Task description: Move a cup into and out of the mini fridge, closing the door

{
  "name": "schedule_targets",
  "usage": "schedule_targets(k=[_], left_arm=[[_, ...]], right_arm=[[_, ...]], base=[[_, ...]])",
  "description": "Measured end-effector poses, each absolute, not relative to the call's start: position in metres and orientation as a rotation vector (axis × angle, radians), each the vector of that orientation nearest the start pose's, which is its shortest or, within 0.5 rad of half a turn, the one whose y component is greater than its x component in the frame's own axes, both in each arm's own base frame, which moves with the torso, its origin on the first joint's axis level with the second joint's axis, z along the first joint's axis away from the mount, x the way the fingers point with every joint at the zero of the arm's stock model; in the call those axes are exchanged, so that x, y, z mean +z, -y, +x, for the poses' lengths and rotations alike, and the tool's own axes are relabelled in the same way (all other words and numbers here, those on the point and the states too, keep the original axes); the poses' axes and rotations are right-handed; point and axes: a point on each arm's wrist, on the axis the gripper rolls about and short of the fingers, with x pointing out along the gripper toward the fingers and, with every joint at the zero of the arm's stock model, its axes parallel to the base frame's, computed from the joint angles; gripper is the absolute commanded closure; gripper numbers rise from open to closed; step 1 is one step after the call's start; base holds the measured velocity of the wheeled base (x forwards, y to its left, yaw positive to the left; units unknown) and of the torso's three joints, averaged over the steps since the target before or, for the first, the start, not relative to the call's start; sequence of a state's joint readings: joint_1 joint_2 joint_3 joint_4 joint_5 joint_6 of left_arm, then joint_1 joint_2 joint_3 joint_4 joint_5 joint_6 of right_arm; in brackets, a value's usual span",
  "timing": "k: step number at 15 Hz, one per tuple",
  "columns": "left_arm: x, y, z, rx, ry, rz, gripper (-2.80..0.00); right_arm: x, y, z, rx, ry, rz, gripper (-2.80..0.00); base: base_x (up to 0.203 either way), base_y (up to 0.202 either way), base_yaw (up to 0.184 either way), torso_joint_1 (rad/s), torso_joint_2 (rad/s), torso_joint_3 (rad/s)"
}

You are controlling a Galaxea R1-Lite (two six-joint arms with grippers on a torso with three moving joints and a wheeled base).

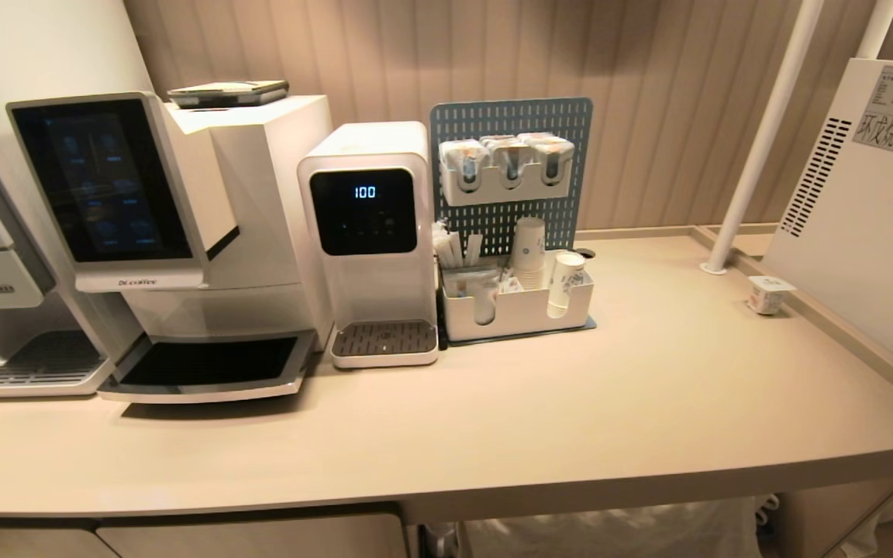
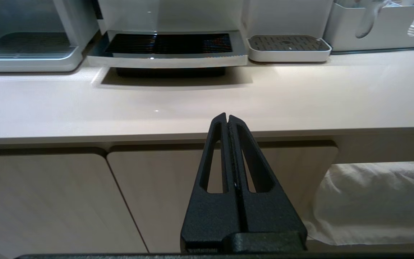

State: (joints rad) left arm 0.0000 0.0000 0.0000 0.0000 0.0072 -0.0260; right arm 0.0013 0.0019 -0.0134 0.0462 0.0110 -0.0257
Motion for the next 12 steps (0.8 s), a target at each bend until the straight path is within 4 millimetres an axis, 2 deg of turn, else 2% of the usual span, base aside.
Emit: schedule_targets(k=[12], left_arm=[[0.0755,-0.0002,-0.0228,0.007,0.000,-0.026,0.00]], right_arm=[[0.0746,-0.0002,-0.0237,0.013,-0.040,-0.026,0.00]], base=[[0.000,0.193,0.000,0.002,0.00,0.002]])
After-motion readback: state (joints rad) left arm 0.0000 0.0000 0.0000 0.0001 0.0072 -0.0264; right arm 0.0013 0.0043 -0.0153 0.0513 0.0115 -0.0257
